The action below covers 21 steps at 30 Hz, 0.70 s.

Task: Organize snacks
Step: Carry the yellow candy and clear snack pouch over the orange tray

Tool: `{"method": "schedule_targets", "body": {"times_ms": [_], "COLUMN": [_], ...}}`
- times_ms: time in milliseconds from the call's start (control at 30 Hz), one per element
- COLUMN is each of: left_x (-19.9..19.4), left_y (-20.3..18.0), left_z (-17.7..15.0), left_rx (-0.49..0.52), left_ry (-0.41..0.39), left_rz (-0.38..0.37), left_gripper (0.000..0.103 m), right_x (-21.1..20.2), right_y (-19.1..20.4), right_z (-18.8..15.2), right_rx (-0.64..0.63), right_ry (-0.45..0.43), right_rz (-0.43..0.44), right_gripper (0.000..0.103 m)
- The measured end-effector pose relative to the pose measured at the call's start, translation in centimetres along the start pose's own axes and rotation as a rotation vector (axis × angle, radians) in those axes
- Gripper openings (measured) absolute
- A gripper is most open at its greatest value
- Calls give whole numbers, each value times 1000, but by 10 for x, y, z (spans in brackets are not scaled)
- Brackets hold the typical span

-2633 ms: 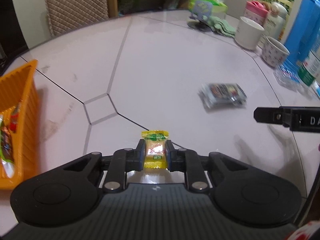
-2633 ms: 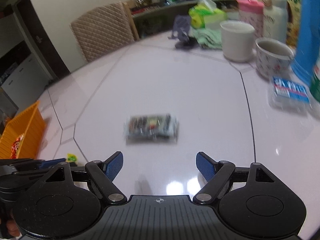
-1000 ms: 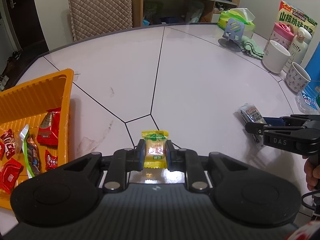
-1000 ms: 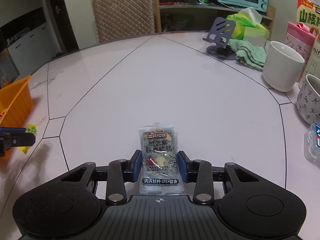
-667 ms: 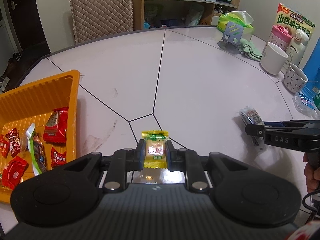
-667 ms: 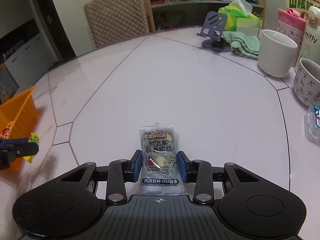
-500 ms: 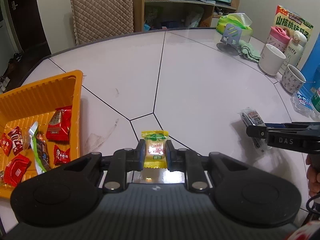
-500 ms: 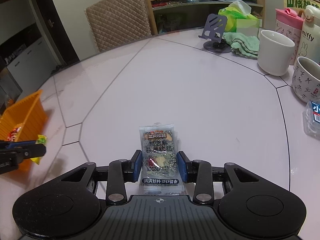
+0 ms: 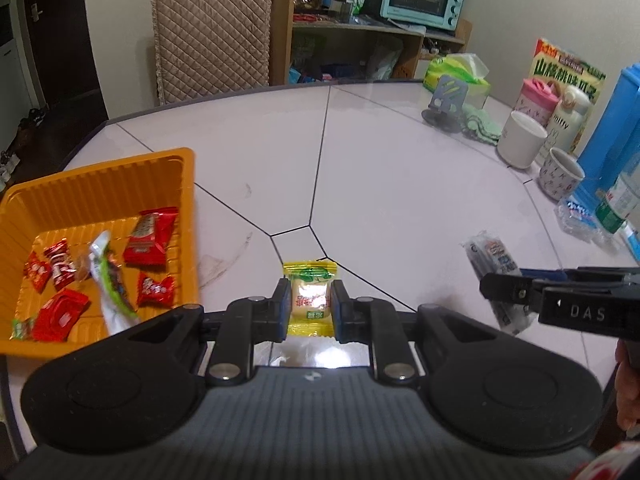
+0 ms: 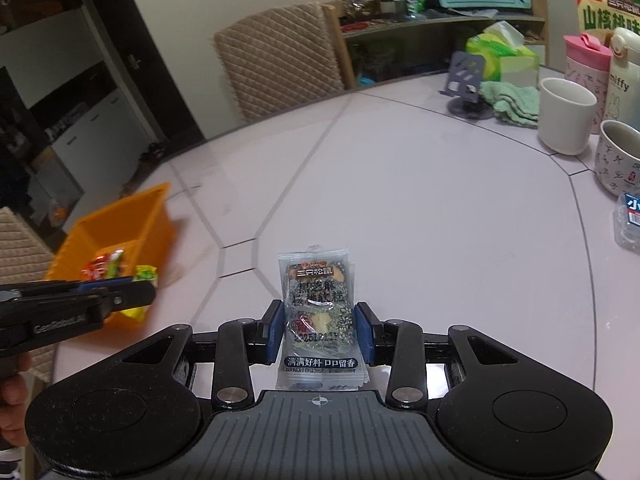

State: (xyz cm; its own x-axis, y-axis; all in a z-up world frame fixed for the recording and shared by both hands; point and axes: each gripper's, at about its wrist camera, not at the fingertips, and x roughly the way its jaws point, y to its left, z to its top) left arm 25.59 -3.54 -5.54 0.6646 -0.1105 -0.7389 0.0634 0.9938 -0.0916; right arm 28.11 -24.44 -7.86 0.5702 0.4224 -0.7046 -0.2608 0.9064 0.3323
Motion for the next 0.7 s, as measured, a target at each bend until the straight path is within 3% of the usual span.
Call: {"method": "schedule_targets", "body": {"times_ms": [333,700], "left_x": [-60,-109], "left_y": [41,118], "left_z": [-24,-40], "left_rx": [-58,-162], "left_ry": [-28,-66], "left_rz": [30,161], "left_gripper": [18,18], "right_x": [-19,3], "right_y": [64,149], "right_z": [-17,-17], "right_rx": [-44,-147], "right_ry": [20,69], "right_rz": [125,274], "right_gripper": [38,38]}}
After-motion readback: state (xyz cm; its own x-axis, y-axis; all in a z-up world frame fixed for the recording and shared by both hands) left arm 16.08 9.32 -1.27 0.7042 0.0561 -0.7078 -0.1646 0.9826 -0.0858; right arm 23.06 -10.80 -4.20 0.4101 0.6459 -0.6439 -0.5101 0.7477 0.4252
